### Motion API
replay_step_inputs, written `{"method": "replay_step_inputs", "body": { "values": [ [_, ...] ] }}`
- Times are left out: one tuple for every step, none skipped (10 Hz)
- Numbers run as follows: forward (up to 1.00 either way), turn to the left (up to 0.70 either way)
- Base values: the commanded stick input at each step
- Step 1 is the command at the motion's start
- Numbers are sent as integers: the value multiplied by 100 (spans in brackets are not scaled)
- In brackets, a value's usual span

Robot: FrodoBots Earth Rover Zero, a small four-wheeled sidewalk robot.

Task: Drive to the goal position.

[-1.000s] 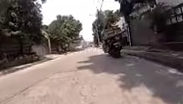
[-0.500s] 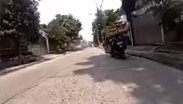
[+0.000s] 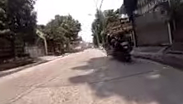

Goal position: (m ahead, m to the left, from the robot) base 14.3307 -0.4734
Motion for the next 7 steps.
{"method": "replay_step_inputs", "body": {
  "values": [
    [100,22],
    [100,1],
    [100,0],
    [100,0],
    [100,0],
    [100,0],
    [100,0]
  ]
}}
